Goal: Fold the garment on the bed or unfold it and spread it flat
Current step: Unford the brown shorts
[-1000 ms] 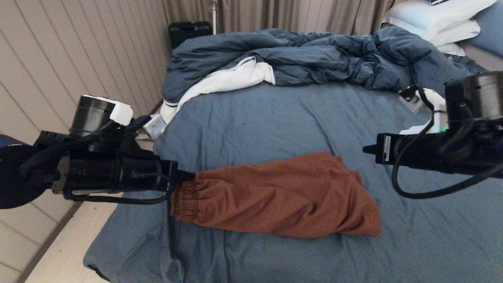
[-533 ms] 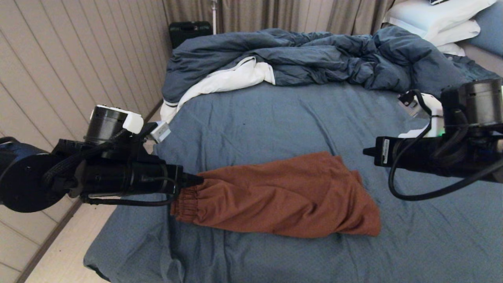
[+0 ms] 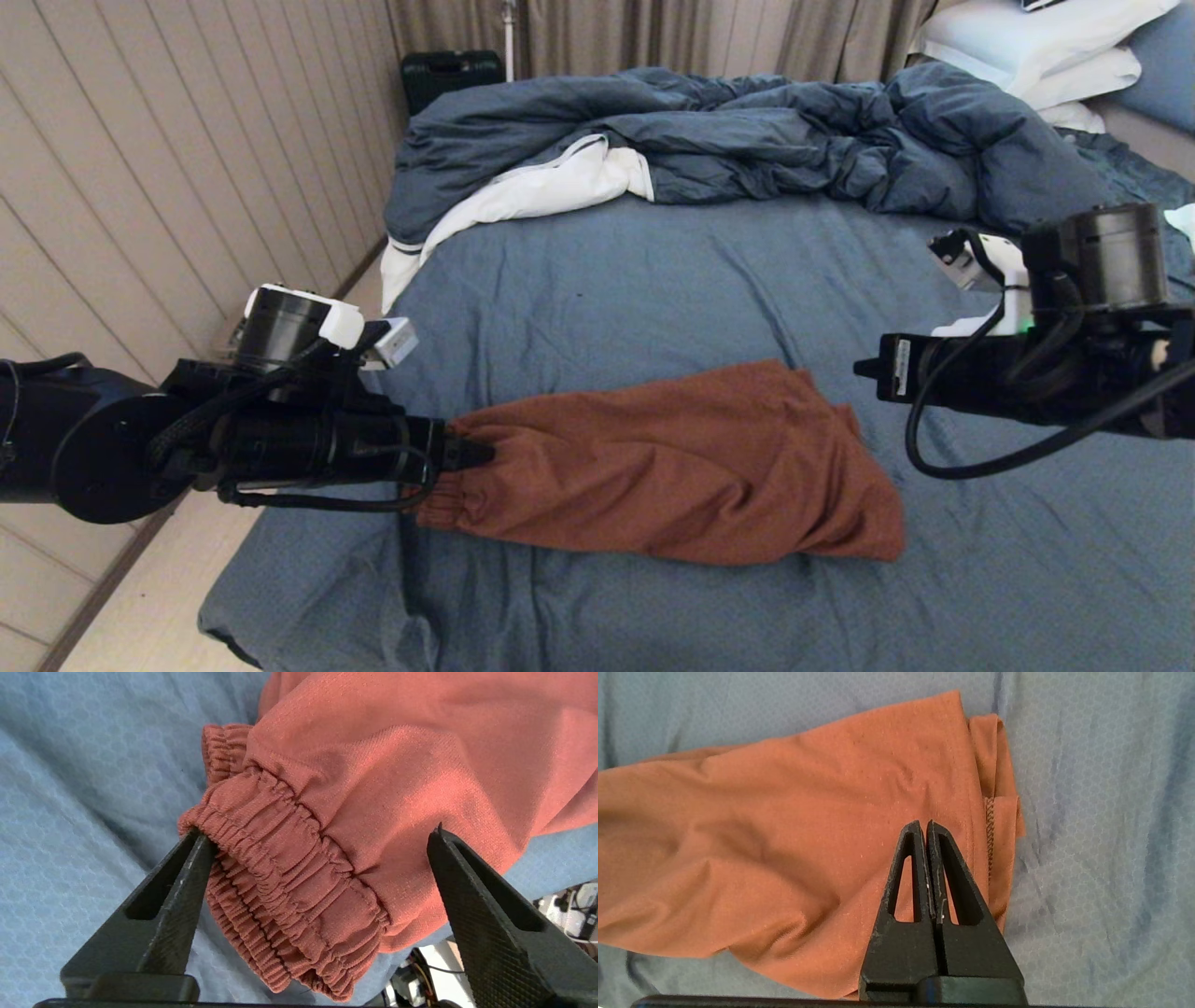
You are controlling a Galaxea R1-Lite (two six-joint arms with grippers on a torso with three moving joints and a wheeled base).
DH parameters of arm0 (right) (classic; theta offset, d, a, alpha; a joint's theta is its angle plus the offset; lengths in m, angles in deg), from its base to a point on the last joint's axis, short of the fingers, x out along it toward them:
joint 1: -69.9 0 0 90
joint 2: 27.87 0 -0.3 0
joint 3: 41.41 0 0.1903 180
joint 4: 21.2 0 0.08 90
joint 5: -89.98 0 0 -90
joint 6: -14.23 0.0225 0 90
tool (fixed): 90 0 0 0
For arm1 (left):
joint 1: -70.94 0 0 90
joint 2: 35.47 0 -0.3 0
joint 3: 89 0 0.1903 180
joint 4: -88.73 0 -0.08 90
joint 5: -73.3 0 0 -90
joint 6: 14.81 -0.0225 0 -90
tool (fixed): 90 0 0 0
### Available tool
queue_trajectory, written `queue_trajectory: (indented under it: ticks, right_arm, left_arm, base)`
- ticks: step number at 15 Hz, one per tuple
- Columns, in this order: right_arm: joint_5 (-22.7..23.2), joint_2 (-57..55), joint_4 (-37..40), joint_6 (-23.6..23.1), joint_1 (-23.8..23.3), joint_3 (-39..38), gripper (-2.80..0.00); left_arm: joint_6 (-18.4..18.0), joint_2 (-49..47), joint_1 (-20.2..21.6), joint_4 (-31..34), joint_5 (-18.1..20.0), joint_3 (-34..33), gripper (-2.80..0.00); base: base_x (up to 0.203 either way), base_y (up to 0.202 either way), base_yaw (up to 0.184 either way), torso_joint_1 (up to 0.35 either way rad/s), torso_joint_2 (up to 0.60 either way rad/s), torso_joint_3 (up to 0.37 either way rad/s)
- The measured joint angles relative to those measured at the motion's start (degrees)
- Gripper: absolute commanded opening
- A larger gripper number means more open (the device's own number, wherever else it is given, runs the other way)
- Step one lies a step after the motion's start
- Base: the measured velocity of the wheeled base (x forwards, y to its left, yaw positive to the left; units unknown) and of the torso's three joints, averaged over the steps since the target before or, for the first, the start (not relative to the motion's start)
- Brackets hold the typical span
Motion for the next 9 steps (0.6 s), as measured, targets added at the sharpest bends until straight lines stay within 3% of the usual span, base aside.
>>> queue_trajectory:
  ticks: [9]
  right_arm:
    - [-0.1, -0.2, -1.5, 0.0, -1.3, -0.6, -2.8]
  left_arm:
    - [1.3, 1.7, -3.4, -2.2, 0.0, -2.6, 0.0]
  base:
    - [0.0, 0.0, 0.0, 0.0, 0.0, 0.0]
